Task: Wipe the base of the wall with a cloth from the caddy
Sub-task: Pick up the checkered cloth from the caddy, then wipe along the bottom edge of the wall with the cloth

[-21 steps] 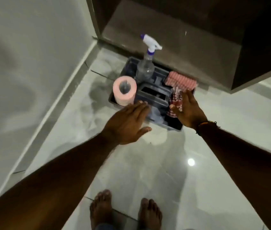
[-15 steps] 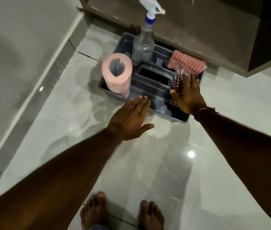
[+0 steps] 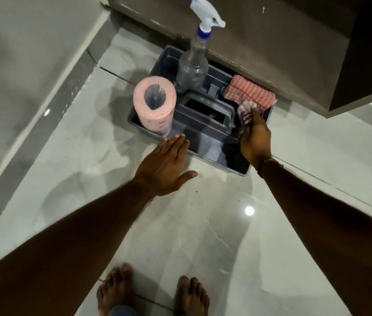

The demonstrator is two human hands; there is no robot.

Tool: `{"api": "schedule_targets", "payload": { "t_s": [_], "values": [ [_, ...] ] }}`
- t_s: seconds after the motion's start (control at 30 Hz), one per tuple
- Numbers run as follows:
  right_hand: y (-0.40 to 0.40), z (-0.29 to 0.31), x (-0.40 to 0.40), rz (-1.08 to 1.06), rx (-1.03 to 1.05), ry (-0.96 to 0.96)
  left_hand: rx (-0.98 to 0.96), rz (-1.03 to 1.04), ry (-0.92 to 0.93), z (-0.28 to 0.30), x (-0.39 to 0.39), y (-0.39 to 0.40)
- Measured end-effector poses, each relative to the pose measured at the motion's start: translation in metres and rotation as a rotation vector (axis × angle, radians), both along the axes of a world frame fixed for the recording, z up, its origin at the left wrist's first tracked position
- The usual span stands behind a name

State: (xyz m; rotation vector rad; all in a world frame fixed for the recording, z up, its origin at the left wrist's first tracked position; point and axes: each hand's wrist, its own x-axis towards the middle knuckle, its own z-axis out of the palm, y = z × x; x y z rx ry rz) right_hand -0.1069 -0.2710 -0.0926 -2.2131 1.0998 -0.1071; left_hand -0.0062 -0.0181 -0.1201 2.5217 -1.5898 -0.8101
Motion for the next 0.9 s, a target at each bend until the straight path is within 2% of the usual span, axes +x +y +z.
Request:
{"api": "schedule_targets", "payload": {
  "t_s": [0.1, 0.2, 0.3, 0.4, 0.53, 0.67, 0.8, 0.9],
  "values": [
    [0.021, 0.033, -0.007, -0.120, 0.133, -0.054, 0.057, 0.093, 0.062, 0.036, 0.003, 0.026],
    [0.053, 0.067, -0.015, -0.202, 0.399, -0.234, 0.096, 0.163, 0.059, 0.072, 0.008, 0.061],
    [0.095, 0.101, -0.018, -0.185, 0.536, -0.298, 0.089, 0.238, 0.032, 0.107, 0.010, 0.104],
    [0.144, 0.127, -0.013, -0.104, 0.612, -0.260, 0.074, 0.360, 0.054, 0.132, 0.007, 0.149],
    [0.214, 0.136, 0.000, 0.058, 0.644, -0.193, 0.096, 0.542, 0.094, 0.146, -0.010, 0.213],
    [0.273, 0.113, 0.027, 0.246, 0.617, -0.089, 0.128, 0.703, 0.075, 0.131, -0.031, 0.275],
    [0.311, 0.070, 0.069, 0.480, 0.522, -0.065, 0.136, 0.868, 0.065, 0.088, -0.045, 0.326],
    [0.321, 0.014, 0.100, 0.737, 0.351, -0.070, 0.125, 0.937, 0.056, 0.038, -0.045, 0.349]
  ]
}}
